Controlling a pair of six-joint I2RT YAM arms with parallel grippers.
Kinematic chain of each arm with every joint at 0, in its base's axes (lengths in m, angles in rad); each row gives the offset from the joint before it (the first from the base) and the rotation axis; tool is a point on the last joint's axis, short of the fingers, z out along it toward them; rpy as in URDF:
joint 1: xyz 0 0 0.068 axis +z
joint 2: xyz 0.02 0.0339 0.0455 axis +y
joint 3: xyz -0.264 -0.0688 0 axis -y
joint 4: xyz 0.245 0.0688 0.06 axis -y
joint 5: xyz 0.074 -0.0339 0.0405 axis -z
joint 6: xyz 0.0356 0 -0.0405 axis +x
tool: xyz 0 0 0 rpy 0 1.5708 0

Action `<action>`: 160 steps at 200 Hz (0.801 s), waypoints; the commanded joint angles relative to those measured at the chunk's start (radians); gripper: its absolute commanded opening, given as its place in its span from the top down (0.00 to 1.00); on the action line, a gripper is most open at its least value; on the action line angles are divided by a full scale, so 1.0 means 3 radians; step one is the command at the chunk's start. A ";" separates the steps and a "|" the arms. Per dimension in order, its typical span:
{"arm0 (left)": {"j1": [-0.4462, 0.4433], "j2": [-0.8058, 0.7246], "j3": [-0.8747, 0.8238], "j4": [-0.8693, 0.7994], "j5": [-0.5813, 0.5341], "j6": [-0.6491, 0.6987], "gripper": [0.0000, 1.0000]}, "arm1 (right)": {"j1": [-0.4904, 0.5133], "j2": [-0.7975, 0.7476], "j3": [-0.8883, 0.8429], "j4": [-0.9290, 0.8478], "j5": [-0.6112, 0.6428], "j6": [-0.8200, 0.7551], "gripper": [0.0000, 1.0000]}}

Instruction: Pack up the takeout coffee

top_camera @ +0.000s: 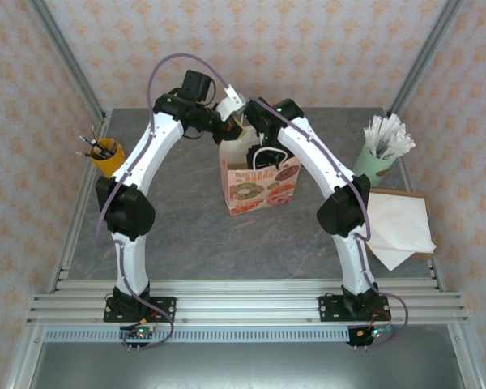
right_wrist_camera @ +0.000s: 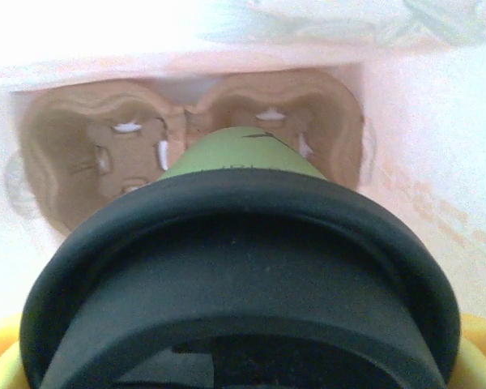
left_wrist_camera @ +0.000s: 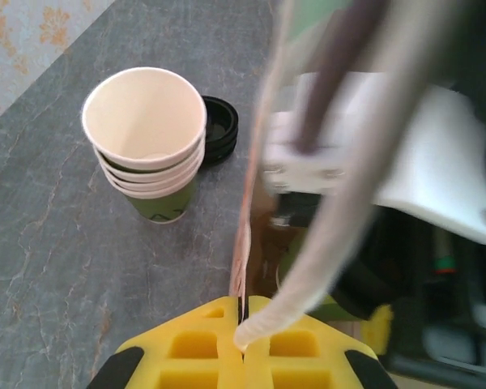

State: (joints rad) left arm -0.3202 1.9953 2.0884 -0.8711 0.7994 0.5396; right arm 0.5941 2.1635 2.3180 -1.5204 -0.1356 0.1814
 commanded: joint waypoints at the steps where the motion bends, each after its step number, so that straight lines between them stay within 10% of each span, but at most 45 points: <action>1: -0.0175 -0.0535 -0.0590 0.0816 -0.0328 -0.0202 1.00 | 0.0024 -0.0348 -0.0346 0.0302 0.0317 0.0012 0.66; 70: -0.0014 -0.0807 -0.0978 0.1531 -0.0143 -0.1120 1.00 | 0.0034 -0.0810 -0.1078 0.0889 0.0442 0.0021 0.66; 160: -0.0307 -0.1100 -0.1346 0.1459 -0.0835 -0.0978 1.00 | 0.0034 -0.1208 -0.1953 0.1699 0.0754 0.0325 0.66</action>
State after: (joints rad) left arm -0.3981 1.7721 1.7893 -0.5182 0.6159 0.3012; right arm 0.6056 1.8839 1.8214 -1.1320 0.0051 0.2401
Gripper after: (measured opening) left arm 0.051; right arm 0.811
